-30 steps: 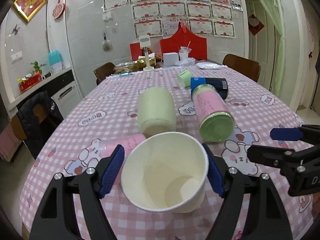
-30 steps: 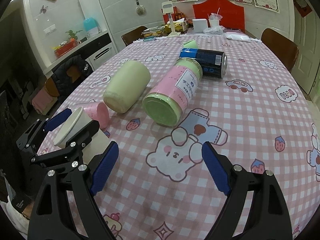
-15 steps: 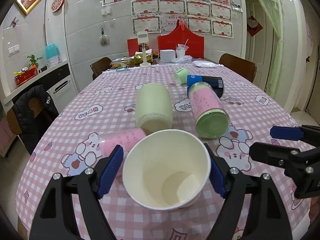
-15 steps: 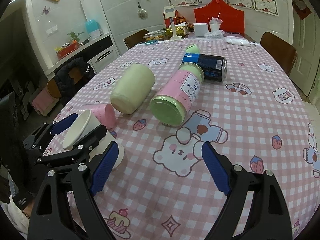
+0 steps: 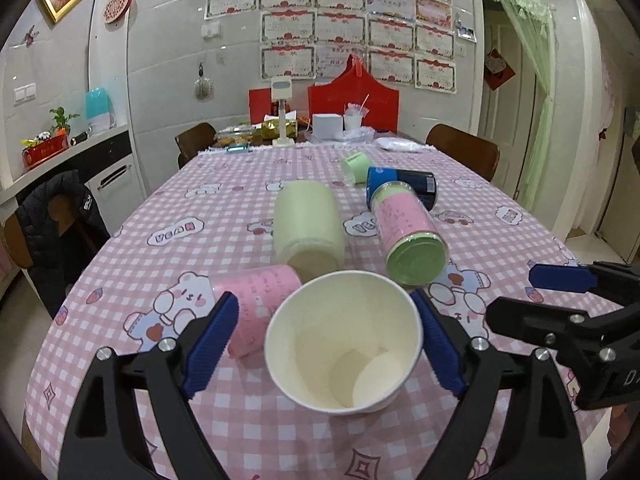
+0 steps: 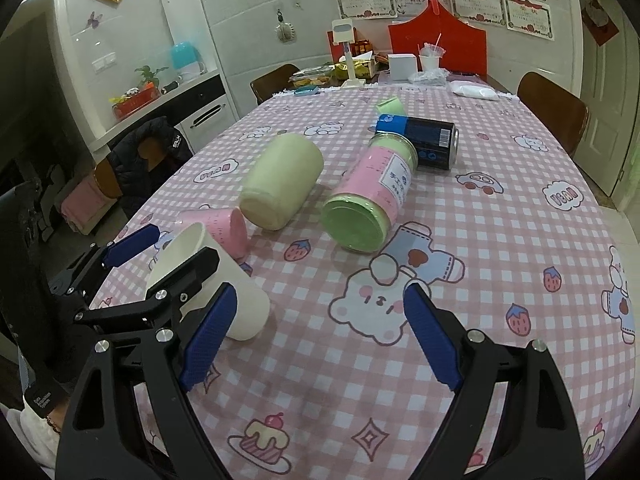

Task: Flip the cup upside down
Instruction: 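Rotate the white paper cup with the left gripper and lower it onto its base, then open the left gripper and withdraw it from the cup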

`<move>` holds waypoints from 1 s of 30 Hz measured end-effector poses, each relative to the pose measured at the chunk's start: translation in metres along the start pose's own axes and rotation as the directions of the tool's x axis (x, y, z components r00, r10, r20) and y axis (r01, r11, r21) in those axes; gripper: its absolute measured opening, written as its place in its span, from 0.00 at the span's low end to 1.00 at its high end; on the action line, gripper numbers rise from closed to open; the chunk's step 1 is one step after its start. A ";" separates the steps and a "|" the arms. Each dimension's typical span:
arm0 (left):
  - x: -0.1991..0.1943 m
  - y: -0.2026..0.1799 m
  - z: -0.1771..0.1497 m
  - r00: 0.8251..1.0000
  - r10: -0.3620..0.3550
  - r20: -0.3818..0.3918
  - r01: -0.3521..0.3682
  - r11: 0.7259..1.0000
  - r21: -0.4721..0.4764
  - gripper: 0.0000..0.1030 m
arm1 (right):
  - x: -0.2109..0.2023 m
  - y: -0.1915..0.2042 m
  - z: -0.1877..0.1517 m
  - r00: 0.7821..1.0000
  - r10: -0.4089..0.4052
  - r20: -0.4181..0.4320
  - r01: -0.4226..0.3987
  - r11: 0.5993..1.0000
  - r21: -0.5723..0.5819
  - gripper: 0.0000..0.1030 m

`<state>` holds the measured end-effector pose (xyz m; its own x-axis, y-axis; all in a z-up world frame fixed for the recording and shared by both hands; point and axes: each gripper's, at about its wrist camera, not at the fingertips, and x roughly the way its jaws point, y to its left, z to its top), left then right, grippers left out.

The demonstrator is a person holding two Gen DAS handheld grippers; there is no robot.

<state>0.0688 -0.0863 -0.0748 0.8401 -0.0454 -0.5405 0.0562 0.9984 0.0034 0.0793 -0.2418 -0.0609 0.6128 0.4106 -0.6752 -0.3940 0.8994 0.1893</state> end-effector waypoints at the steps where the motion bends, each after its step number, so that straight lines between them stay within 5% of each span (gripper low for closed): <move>1: -0.001 0.001 0.000 1.000 -0.007 0.001 0.007 1.000 -0.001 0.83 | 0.000 0.001 0.000 1.000 -0.002 0.001 0.002 1.000 -0.001 0.80; 16: -0.017 0.009 0.008 0.996 -0.063 0.064 0.066 0.997 -0.046 0.86 | -0.019 0.012 -0.001 0.999 -0.039 0.038 0.039 0.999 -0.005 0.80; 30: -0.046 0.017 -0.003 0.997 -0.011 0.072 0.011 1.000 -0.002 0.86 | -0.036 0.030 -0.010 0.993 -0.069 0.098 0.071 0.997 -0.018 0.81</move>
<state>0.0295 -0.0667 -0.0529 0.8760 -0.0582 -0.4788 0.0640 0.9979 -0.0042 0.0385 -0.2314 -0.0385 0.7027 0.3604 -0.6134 -0.3619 0.9234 0.1279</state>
